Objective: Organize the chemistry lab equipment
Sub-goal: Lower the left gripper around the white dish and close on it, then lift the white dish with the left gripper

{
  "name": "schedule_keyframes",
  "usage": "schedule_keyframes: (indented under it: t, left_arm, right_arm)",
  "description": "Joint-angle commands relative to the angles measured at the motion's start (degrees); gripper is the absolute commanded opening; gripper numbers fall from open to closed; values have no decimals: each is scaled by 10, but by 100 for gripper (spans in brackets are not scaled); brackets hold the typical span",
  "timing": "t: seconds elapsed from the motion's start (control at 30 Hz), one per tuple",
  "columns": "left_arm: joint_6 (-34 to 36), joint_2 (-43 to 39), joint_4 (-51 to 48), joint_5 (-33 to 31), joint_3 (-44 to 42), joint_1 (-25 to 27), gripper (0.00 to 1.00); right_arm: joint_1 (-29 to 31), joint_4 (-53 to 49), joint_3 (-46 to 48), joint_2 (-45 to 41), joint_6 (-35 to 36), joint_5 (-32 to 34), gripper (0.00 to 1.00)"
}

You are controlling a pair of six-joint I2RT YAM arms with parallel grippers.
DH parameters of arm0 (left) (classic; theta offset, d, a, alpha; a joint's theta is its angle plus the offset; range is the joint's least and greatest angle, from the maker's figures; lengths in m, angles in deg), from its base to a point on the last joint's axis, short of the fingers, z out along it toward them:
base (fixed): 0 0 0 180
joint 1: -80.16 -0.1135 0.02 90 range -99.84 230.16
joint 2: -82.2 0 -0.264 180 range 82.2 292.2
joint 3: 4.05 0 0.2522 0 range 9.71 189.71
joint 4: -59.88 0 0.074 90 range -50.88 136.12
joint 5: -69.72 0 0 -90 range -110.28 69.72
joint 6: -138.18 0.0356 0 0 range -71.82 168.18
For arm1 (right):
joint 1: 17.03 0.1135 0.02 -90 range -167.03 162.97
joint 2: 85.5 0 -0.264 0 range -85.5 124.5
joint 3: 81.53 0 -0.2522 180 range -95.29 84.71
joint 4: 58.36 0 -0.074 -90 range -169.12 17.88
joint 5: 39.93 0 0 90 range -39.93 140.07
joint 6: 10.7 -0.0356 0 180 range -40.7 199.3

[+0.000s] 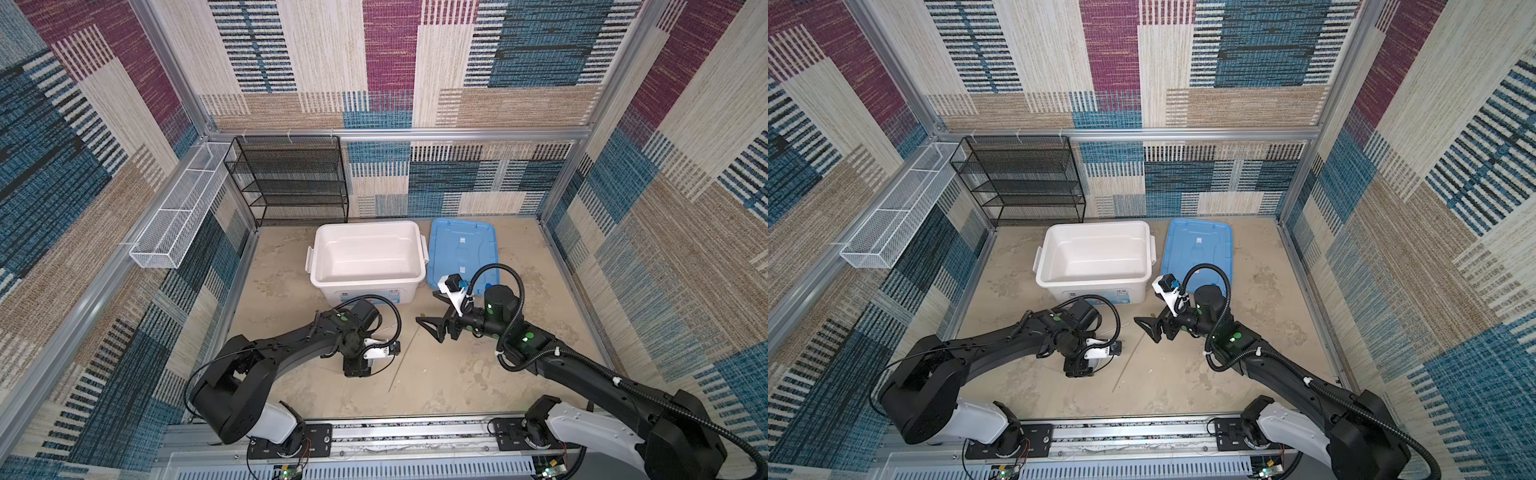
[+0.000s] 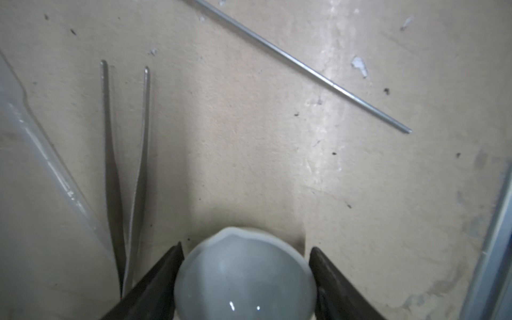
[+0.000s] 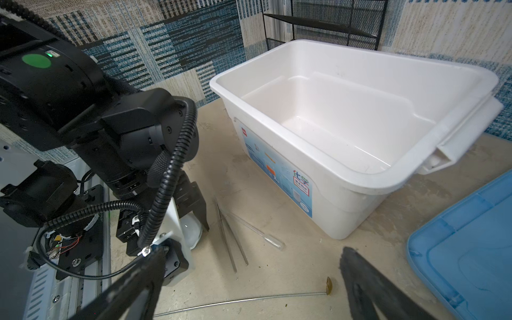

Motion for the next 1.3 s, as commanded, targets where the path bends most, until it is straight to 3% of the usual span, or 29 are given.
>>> schedule_keyframes:
  t: [0.0,0.37,0.67,0.83,0.97,1.07,1.27]
  left_arm:
    - [-15,3,-9,14,8,1,68]
    - [-30,-70,-18,10,12,-1,58]
    - [-131,-177,-55,6,68,-13,41]
    - [-179,-215,-83,3,141,-32,39]
    - [-262,-187,-126,5,253,-74,31]
    - [-319,-144,-156,5,332,-95,30]
    - [-449,-57,-170,-47,431,-133,27]
  right_arm:
    - [1,1,-5,0,-3,4,100]
    - [2,-2,-9,-6,-5,8,100]
    - [1,-1,-35,-56,-27,19,99]
    - [1,-10,-74,-49,-32,20,99]
    - [2,-8,-115,-20,-35,18,99]
    - [1,-14,-159,22,-40,17,99]
    - [2,-38,-260,122,-43,-18,99]
